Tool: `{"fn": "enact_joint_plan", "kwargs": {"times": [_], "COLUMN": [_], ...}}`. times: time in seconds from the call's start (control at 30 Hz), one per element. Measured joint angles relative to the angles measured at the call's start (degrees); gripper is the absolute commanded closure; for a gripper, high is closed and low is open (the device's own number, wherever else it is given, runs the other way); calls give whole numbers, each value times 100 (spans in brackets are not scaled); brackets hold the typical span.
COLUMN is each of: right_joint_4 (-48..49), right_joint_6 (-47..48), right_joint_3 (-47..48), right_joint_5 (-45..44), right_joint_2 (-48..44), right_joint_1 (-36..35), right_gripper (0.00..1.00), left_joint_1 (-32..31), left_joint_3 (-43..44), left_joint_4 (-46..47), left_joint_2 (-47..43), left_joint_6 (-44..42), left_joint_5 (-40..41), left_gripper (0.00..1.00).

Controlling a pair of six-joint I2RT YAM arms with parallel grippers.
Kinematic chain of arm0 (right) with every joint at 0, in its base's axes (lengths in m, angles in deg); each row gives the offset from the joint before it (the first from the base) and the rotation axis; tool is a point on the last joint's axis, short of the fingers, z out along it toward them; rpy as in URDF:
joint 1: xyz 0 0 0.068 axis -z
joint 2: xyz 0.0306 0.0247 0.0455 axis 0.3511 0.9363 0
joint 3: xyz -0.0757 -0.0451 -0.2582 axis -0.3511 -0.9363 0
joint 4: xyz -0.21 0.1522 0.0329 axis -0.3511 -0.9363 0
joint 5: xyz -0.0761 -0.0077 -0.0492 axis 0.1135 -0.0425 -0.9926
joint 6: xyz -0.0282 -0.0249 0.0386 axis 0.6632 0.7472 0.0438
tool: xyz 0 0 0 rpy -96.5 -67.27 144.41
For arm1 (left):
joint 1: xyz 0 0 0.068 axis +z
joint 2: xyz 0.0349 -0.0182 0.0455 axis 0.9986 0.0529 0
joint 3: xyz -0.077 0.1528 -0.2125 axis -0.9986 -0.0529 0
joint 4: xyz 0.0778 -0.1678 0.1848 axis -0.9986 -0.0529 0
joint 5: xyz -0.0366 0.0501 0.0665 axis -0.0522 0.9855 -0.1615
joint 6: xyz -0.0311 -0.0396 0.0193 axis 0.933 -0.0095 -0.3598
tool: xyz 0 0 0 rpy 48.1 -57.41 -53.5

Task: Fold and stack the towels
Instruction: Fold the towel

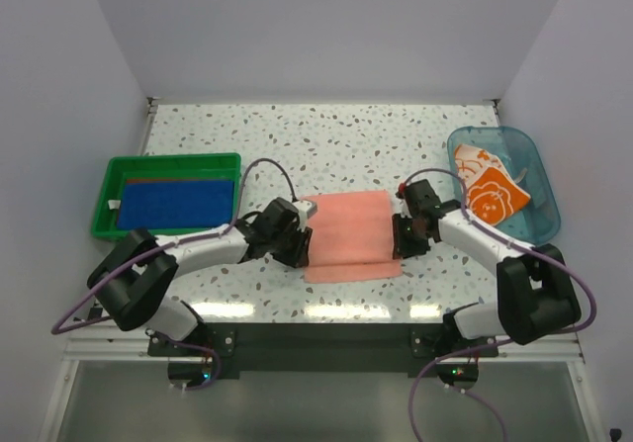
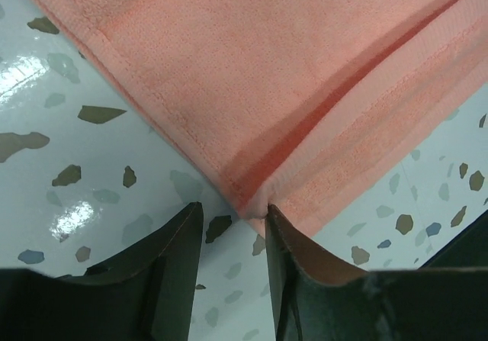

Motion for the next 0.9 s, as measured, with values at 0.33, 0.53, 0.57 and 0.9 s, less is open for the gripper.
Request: {"fn": "enact_joint_plan", "kwargs": {"times": [0.33,0.53,0.57,0.9], "right_joint_4": [-323,-741,-772,-315], "right_joint_6": [-431,-756,-769,-796], "right_joint_3": [-450,-328,-249,138], "right_joint_5": [44,-50,-94,-271], "right_joint_2": [-1128,-1969,-1971,-984], "right_joint_1": [-662,-839,-839,-839], "right_gripper": [48,50,50,64], "left_joint_1": [-153,-160,-160,-269], "left_joint_3": [-520,-629,-555,785], "left_joint_4": [-2,-201,-273,-507], "left_joint_2": [-1132,-1773,-1781,-529], "left_joint_6": [236,431,457,595], "left_joint_5": [-31,42,76,17], "left_gripper": [27,33,35,60]}}
